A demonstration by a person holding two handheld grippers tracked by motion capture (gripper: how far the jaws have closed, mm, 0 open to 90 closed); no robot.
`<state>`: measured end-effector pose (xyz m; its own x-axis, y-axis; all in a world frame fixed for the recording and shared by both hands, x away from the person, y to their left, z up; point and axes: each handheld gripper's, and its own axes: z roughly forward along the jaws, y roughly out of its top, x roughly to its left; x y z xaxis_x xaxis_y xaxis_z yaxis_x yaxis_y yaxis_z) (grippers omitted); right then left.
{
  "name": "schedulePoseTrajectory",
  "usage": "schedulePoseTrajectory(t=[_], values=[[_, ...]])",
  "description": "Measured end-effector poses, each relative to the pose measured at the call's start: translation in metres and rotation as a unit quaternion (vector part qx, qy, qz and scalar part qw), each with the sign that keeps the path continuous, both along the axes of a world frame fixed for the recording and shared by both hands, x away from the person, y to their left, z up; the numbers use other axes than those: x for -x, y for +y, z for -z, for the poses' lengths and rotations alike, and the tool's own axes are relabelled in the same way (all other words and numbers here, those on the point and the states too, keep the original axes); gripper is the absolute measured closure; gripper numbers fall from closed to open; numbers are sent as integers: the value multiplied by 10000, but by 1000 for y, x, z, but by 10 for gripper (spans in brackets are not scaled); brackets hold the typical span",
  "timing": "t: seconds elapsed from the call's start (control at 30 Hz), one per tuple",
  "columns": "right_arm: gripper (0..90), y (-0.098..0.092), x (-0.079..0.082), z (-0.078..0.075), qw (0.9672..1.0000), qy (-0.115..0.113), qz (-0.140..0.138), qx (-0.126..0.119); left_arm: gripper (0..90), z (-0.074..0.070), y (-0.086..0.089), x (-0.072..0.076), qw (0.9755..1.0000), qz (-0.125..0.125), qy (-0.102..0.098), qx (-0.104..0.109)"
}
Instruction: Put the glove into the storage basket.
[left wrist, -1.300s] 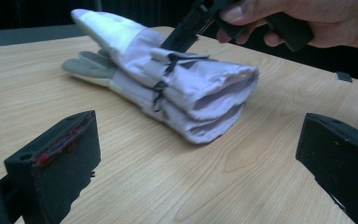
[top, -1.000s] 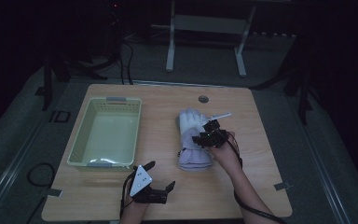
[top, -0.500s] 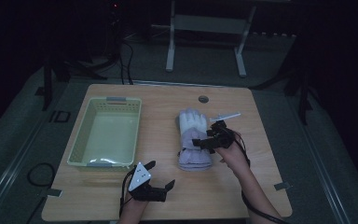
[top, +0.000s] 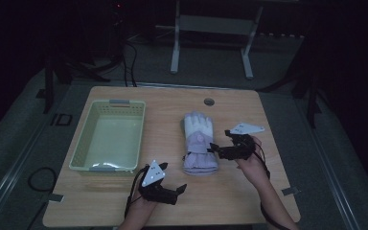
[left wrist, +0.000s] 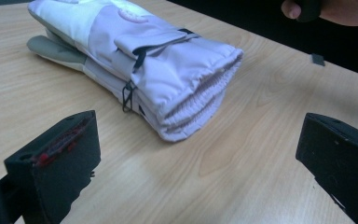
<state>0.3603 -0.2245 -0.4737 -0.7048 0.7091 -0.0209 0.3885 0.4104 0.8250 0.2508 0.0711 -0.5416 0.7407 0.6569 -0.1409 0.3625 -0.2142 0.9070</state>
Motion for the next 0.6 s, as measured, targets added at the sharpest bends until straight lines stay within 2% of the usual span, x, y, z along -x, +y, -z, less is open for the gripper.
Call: schedulePoseTrajectory(t=[0.07, 0.13, 0.2, 0.23, 0.33, 0.4, 0.57, 0.6], values=[[157, -3, 1, 0, 10000, -76, 21, 2, 0, -5, -3, -6, 9999, -61, 93, -38], [163, -7, 1, 1, 9999, -72, 98, 7, 0, -10, -6, -13, 9994, -45, 343, -91], [163, -9, 0, 2, 9995, 162, 223, 120, 0, -13, -11, -20, 9986, 27, 519, -129], [163, -11, -2, 3, 9993, 284, 228, 46, 0, -15, -14, -24, 9982, 30, 579, -184], [161, -16, -5, 7, 9976, 560, 340, -209, 0, -17, -20, -32, 9975, 23, 645, -288], [121, -16, -6, 8, 9977, 546, 288, -265, 0, -19, -26, -44, 9965, -87, 762, -326], [123, -13, -8, 9, 9978, 556, 302, -220, 0, -24, -31, -56, 9959, -207, 798, -375], [167, -9, -14, 9, 9975, 537, 371, -263, 0, -32, -39, -71, 9928, -482, 828, -716]])
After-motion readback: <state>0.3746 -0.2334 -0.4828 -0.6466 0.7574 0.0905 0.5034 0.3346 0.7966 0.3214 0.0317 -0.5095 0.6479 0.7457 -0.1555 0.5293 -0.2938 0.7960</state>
